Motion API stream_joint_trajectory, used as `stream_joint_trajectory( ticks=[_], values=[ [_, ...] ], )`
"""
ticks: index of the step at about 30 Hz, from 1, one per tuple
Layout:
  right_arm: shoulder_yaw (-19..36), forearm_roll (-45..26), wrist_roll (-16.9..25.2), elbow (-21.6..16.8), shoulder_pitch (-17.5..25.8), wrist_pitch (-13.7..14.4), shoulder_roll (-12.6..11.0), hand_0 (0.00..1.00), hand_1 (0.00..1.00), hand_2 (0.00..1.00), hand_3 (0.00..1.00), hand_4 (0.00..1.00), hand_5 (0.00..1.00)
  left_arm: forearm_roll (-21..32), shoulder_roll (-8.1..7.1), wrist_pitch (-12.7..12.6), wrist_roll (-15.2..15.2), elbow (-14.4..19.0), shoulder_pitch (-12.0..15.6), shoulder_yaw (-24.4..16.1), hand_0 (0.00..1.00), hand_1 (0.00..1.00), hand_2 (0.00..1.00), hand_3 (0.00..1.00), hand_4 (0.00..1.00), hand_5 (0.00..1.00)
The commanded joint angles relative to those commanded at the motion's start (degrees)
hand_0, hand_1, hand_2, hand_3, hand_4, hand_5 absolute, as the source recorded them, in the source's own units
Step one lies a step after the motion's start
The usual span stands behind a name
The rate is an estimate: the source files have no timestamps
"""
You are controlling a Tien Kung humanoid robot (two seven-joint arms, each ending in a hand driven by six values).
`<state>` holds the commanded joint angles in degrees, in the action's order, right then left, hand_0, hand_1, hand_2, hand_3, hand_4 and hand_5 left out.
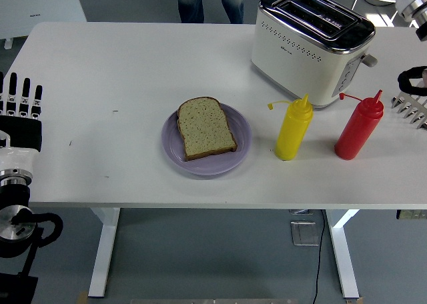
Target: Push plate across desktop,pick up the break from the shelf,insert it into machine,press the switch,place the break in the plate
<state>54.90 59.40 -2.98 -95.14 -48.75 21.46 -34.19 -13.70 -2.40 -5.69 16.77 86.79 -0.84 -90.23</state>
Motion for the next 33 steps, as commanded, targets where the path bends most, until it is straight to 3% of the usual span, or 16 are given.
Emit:
stream_joint_trajectory(
  ticks=[6,7,11,18,19,24,25,33],
  values=[
    [10.85,-9.55,2.92,-2.62,9.85,-0.17,-0.28,0.78,0.733,0.761,0.768,0.625,0.254,0.0,0.06,0.0,0.0,0.02,0.15,0.24,0.885,0.889,0.88,0.777,0.543,0.998],
    [12.94,-11.68,3.35,-2.62,11.68,-0.62,0.04,0.78,0.729,0.756,0.766,0.598,0.306,-0.01,0.06,0.0,0.0,0.03,0.16,0.28,0.885,0.889,0.88,0.777,0.544,0.998],
    [22.77,-21.66,5.02,-0.54,20.44,-4.38,2.63,0.78,0.729,0.756,0.766,0.598,0.306,-0.04,0.07,-0.02,-0.03,0.11,0.23,0.5,0.885,0.889,0.88,0.777,0.544,0.998],
    [35.41,-36.69,7.16,2.49,31.46,-6.43,6.64,0.788,0.741,0.767,0.774,0.57,0.337,-0.02,0.04,-0.06,-0.04,0.21,0.2,0.68,0.885,0.889,0.88,0.778,0.545,0.998],
    [36.87,-37.71,7.5,3.05,33.14,-6.88,7.76,0.804,0.752,0.782,0.783,0.546,0.429,-0.02,0.03,-0.06,-0.04,0.23,0.18,0.7,0.884,0.889,0.88,0.778,0.544,0.998],
    [41.06,-38.1,8.18,5.11,38.82,-8.27,11.42,0.804,0.752,0.782,0.783,0.546,0.429,0.0,0.01,-0.09,-0.03,0.25,0.19,0.74,0.884,0.889,0.88,0.778,0.544,0.998],
    [41.49,-38.08,8.11,5.79,39.99,-8.68,12.1,0.844,0.778,0.815,0.8,0.538,0.516,-0.01,0.01,-0.09,-0.03,0.26,0.18,0.74,0.884,0.889,0.88,0.778,0.544,0.998],
    [42.83,-38.15,8.1,9.48,43.04,-10.2,14.76,0.862,0.792,0.83,0.813,0.542,0.548,0.0,0.01,-0.11,-0.03,0.28,0.04,0.83,0.884,0.889,0.88,0.778,0.544,0.998]
  ],
)
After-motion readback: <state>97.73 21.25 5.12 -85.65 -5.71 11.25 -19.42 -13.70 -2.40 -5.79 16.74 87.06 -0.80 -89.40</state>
